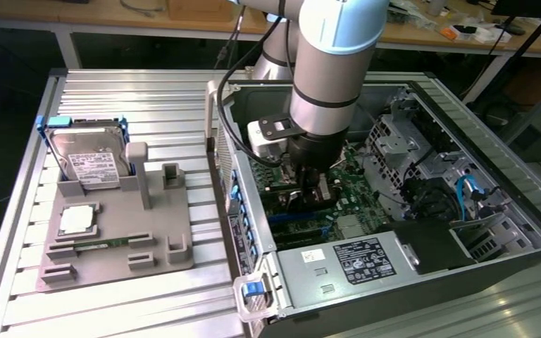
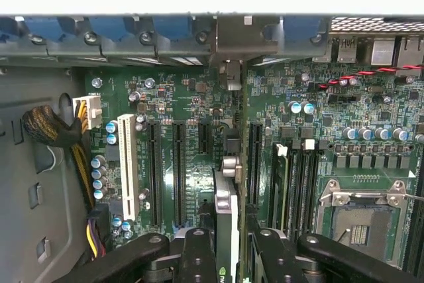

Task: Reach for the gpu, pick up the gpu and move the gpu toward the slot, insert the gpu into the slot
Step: 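Insert the gpu into the slot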

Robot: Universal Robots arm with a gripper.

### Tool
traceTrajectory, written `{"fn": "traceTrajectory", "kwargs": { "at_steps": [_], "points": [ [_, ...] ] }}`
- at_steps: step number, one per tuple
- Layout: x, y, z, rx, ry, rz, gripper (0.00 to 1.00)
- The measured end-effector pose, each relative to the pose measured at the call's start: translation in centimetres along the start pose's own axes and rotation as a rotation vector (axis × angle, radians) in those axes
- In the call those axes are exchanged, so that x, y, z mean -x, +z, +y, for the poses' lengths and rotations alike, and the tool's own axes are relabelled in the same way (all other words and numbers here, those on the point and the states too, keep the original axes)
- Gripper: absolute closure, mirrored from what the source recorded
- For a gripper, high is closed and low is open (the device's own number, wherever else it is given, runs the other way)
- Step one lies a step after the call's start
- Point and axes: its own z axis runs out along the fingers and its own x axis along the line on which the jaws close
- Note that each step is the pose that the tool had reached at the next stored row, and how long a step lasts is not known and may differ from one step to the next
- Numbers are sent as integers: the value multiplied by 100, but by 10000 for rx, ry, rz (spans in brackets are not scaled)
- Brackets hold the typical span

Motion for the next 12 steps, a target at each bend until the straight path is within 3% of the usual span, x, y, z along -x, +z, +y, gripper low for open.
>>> {"fn": "traceTrajectory", "kwargs": {
  "at_steps": [12],
  "points": [
    [1, 61, 8, 1, 0, -1, 73]
  ]
}}
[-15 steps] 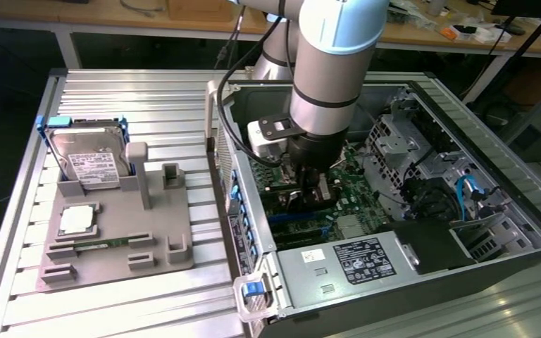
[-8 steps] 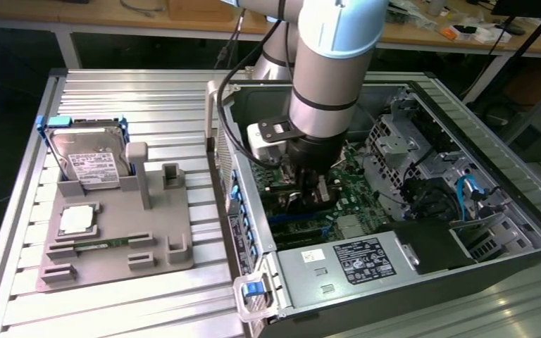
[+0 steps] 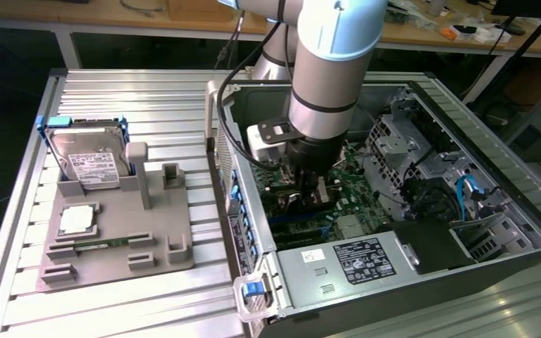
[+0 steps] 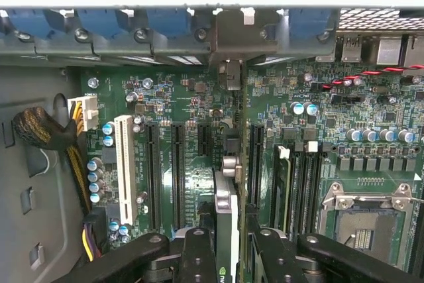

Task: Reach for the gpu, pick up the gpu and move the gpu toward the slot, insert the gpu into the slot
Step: 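Insert the gpu into the slot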

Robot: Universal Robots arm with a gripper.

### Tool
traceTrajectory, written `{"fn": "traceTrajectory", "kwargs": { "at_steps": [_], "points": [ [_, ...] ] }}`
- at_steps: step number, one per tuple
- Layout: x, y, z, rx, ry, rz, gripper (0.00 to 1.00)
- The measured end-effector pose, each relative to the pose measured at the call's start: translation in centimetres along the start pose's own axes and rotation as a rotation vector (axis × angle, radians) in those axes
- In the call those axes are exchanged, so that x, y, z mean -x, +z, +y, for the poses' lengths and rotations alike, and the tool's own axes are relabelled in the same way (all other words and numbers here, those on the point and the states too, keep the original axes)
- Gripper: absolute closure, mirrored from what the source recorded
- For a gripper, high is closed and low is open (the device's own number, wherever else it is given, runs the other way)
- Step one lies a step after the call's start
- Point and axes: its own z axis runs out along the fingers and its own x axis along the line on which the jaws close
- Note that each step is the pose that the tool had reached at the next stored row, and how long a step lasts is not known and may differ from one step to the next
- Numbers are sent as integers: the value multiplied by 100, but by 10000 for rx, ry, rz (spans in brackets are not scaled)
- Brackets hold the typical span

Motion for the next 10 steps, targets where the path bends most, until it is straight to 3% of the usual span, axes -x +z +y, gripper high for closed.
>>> {"fn": "traceTrajectory", "kwargs": {
  "at_steps": [10],
  "points": [
    [1, 7, 20, -1, 0, -1, 73]
  ]
}}
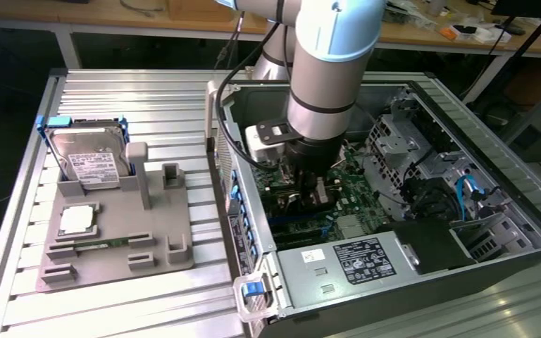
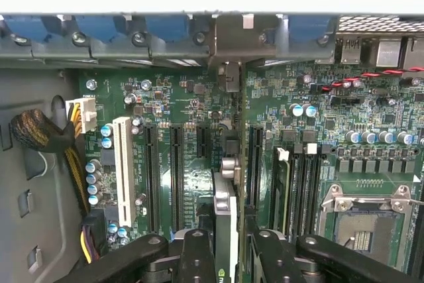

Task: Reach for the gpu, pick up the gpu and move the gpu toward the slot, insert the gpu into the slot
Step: 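Insert the gpu into the slot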

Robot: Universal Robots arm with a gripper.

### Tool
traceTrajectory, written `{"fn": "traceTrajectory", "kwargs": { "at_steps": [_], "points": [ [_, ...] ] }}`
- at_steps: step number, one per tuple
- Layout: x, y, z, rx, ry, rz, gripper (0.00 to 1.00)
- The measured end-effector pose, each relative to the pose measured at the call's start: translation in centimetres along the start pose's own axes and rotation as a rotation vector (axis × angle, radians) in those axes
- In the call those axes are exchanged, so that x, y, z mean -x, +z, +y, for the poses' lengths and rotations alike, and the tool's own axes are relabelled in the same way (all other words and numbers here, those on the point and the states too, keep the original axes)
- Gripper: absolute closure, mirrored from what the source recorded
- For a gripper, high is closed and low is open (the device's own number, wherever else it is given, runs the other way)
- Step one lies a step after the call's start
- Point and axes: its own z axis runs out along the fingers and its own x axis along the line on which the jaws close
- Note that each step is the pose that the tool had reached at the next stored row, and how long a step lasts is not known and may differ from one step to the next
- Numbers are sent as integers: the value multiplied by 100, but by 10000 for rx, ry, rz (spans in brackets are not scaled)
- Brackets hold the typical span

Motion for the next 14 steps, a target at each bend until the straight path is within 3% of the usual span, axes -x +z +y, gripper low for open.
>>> {"fn": "traceTrajectory", "kwargs": {
  "at_steps": [14],
  "points": [
    [2, 103, 27, 1, 0, 1, 73]
  ]
}}
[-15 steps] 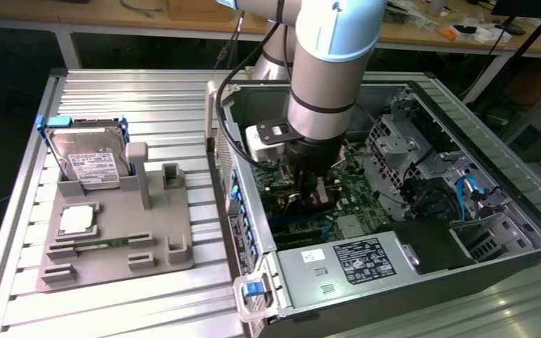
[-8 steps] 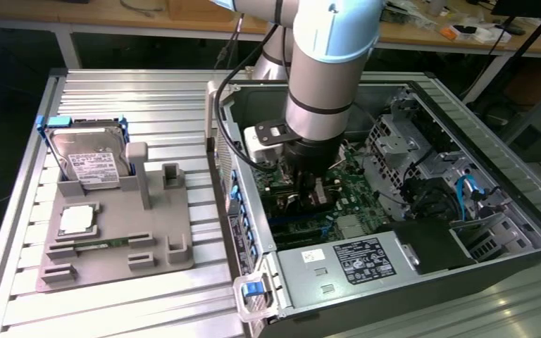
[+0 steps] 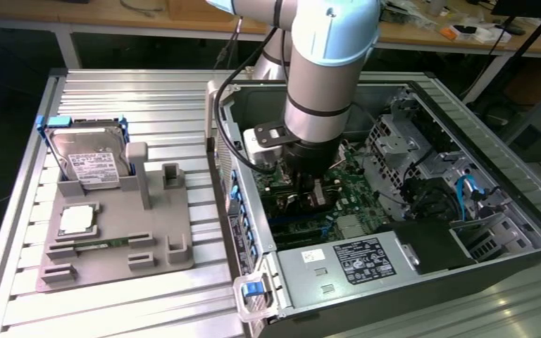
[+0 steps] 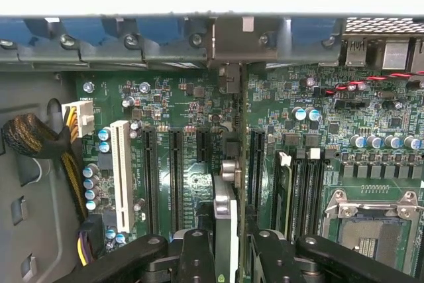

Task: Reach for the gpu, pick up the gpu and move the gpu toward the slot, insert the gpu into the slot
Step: 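Insert the gpu into the slot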

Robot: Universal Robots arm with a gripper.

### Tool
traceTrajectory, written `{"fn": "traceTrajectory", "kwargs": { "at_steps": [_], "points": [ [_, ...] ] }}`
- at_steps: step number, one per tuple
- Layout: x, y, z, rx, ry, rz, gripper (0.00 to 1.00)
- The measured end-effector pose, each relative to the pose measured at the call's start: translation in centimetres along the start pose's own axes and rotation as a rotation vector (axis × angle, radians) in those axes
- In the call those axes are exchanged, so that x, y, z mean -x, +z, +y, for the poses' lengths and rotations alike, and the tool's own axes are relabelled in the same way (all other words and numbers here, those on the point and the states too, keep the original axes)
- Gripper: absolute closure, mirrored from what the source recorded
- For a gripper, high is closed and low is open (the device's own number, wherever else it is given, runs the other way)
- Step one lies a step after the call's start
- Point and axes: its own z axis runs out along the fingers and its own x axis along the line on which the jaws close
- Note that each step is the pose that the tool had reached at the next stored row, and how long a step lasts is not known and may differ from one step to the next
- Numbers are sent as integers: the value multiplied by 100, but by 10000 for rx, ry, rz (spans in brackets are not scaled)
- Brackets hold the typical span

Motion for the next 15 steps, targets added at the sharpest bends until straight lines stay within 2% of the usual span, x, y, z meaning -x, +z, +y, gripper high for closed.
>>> {"fn": "traceTrajectory", "kwargs": {
  "at_steps": [5, 15],
  "points": [
    [1, -32, -5, -9, 3, -20, 73],
    [-1, -88, -11, -1, 1, -8, 73]
  ]
}}
